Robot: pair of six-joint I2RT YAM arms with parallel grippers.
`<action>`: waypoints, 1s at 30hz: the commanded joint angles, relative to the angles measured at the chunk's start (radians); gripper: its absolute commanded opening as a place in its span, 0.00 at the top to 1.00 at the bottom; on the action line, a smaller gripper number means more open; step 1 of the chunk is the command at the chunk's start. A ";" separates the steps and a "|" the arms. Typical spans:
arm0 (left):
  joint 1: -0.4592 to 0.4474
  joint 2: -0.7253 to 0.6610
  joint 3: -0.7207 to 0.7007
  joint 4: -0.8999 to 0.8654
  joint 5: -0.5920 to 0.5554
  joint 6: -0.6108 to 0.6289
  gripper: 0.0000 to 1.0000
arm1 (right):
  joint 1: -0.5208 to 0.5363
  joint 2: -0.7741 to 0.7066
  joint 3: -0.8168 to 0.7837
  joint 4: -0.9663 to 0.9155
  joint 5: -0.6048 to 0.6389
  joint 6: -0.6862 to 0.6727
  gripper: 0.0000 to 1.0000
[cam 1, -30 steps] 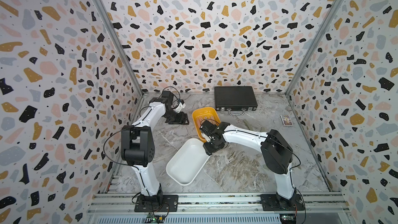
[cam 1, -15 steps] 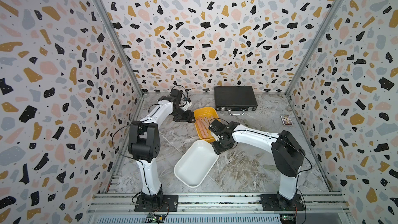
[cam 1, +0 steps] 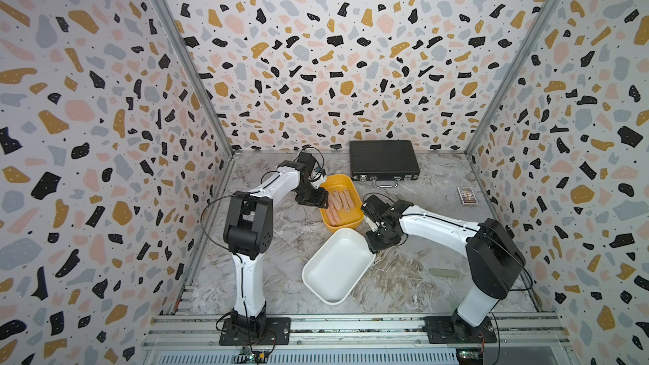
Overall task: Place the fruit knives into the storage box by color
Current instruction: Move the storage box to the center of the board.
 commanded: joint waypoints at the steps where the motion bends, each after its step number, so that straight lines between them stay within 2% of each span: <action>1: 0.003 -0.002 -0.010 -0.001 -0.065 0.016 0.35 | -0.020 -0.050 -0.023 -0.037 0.021 -0.017 0.42; 16: 0.051 -0.032 -0.072 -0.009 -0.102 0.047 0.38 | -0.117 -0.104 -0.083 -0.052 0.033 -0.085 0.42; 30: 0.184 -0.174 -0.287 0.026 -0.086 0.099 0.39 | -0.182 -0.007 0.045 -0.054 0.026 -0.135 0.41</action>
